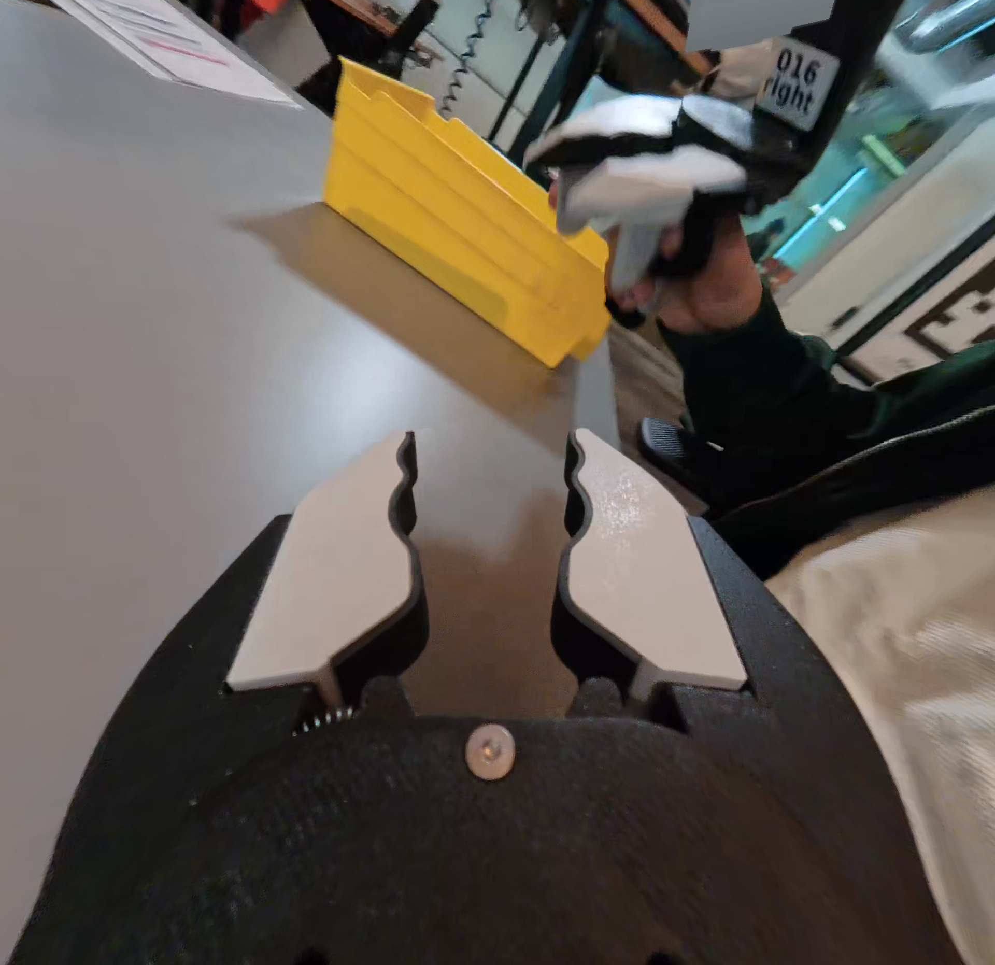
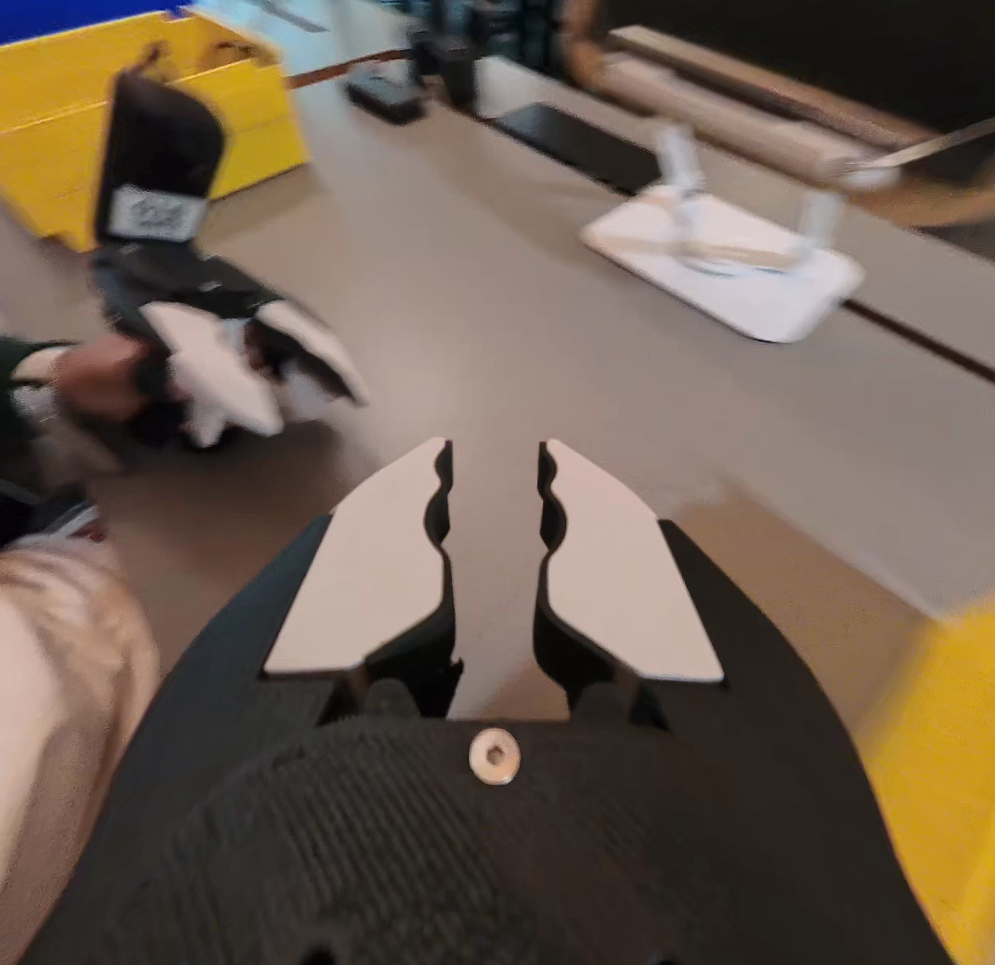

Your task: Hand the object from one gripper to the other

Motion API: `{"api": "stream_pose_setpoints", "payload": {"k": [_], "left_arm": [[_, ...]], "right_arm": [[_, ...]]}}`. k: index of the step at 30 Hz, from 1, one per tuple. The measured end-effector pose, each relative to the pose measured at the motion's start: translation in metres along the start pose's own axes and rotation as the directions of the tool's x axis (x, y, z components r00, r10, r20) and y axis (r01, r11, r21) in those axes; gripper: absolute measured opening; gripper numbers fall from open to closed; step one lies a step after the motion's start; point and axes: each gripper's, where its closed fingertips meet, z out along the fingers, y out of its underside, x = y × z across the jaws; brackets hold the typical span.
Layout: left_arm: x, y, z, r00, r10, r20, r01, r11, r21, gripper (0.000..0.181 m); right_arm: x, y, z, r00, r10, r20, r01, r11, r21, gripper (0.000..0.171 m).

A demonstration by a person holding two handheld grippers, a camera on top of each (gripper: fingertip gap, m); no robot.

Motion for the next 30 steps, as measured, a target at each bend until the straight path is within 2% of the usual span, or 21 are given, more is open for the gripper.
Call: {"api": "stream_pose_setpoints", "payload": {"k": [2,3,5,8,11,13,16,19,22,26,28,30], "left_arm": [[-0.008,-0.009,-0.010,0.998,0.025,0.066,-0.027,0.999,0.035,0.055],[-0.010,-0.014,-0.015,0.996,0.023,0.088,-0.029,0.997,0.067,0.057],[-0.010,-0.024,-0.025,0.996,0.007,0.094,-0.017,0.993,0.116,0.061],[-0.019,-0.031,-0.038,0.991,0.008,0.136,-0.029,0.988,0.152,0.060],[-0.038,-0.025,-0.041,0.984,0.005,0.175,-0.026,0.993,0.116,0.058],[-0.044,-0.024,-0.042,0.981,0.010,0.193,-0.031,0.994,0.106,0.056],[-0.044,-0.029,-0.047,0.969,0.054,0.241,-0.081,0.991,0.105,0.055],[-0.049,-0.052,-0.070,0.921,0.110,0.373,-0.175,0.974,0.145,0.055],[-0.054,-0.098,-0.128,0.859,0.102,0.502,-0.255,0.935,0.246,0.054],[-0.049,-0.164,-0.256,0.799,-0.049,0.600,-0.283,0.849,0.447,0.049],[-0.049,-0.173,-0.320,0.756,-0.114,0.645,-0.285,0.829,0.481,0.041],[-0.057,-0.165,-0.382,0.685,-0.189,0.704,-0.285,0.819,0.498,0.033]], "right_arm": [[-0.062,0.017,0.038,0.972,-0.048,0.231,0.049,0.999,0.001,0.032],[-0.091,0.030,0.052,0.941,-0.053,0.334,0.069,0.997,-0.035,0.039],[-0.126,0.054,0.069,0.901,-0.060,0.429,0.127,0.983,-0.131,0.039],[-0.141,0.067,0.082,0.888,-0.181,0.422,0.251,0.961,-0.116,0.040],[-0.134,0.071,0.089,0.901,-0.226,0.369,0.285,0.952,-0.111,0.041],[-0.126,0.067,0.088,0.922,-0.164,0.350,0.215,0.970,-0.111,0.041],[-0.118,0.047,0.079,0.932,0.007,0.363,0.007,0.999,-0.036,0.040],[-0.109,0.032,0.065,0.913,0.147,0.379,-0.172,0.985,0.031,0.038],[-0.103,0.025,0.048,0.903,0.213,0.373,-0.269,0.957,0.105,0.034],[-0.100,0.037,0.041,0.940,0.145,0.309,-0.189,0.975,0.117,0.033],[-0.098,0.041,0.043,0.956,0.099,0.277,-0.133,0.985,0.107,0.032],[-0.099,0.043,0.047,0.956,0.082,0.283,-0.114,0.988,0.100,0.032]]}}
